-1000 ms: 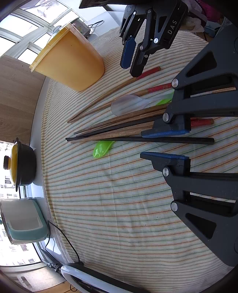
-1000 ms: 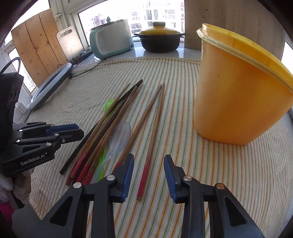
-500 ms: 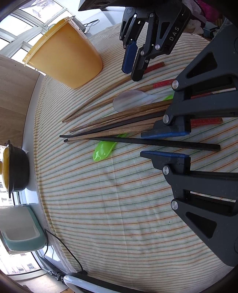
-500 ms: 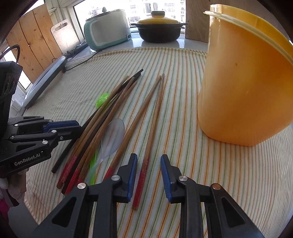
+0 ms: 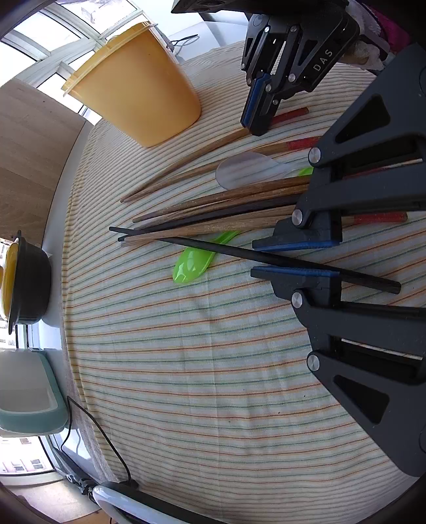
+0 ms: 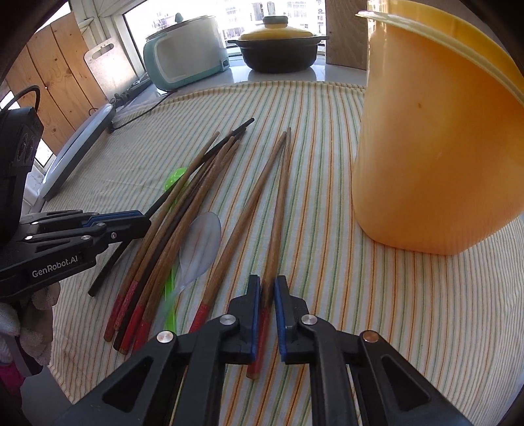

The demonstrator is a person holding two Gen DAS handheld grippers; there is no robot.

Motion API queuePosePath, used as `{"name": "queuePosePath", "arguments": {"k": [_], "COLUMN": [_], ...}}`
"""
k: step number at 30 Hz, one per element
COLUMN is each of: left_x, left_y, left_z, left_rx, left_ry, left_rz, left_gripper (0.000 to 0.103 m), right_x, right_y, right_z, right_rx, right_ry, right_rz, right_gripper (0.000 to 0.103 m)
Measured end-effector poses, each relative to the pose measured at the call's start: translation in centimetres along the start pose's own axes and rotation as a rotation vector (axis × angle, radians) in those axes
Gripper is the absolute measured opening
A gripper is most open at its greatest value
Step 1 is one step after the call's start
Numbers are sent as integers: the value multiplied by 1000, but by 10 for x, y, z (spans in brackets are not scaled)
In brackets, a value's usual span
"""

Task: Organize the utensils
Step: 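Close the left tool on the black chopstick while the right tool closes on a wooden chopstick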

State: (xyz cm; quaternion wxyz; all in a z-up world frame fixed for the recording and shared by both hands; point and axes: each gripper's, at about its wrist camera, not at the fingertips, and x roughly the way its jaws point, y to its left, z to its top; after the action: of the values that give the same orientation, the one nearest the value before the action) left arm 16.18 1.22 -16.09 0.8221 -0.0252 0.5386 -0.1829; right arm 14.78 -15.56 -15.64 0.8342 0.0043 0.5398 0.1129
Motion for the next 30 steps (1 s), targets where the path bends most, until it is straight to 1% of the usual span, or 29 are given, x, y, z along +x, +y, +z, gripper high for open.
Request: {"name": "queuePosePath", "arguments": {"k": [5,8,11,16,19,21,22,24,25,28,30], "left_x": [-7,-10,-15,-21,-21,-19,-17,-14,-13,-7,-4], "left_y": [4,11,14,18,18,18,18,17,17,19,21], "left_z": [-10,-18,-26,-33,-31,-26,-23,-15,-11,1,6], "left_rx": [-9,-37,-30,-17,2,7,13,25,26,28,23], "left_ry": [-10,-7,-1,25,44,51,59,68,66,69,72], "left_rz": [38,35,46,62,67,79,85,89,94,111,110], "left_gripper": [4,4,4,4,4,4,5,14,18,19,19], "right_x": [-5,-9,-13,-16,-14,-12,-11,-9,-7,2,8], "right_y": [3,2,4,13,14,13,14,17,17,16,13], "right_z": [-12,-22,-31,-40,-35,-28,-23,-15,-11,3,11], "right_rx": [11,32,43,19,8,0,-12,-43,-52,-61,-59], "right_ry": [4,9,24,51,70,82,83,82,83,102,108], "right_rz": [27,51,80,104,107,106,89,56,40,34,29], "right_gripper": [6,6,6,6,7,13,15,24,24,24,21]}}
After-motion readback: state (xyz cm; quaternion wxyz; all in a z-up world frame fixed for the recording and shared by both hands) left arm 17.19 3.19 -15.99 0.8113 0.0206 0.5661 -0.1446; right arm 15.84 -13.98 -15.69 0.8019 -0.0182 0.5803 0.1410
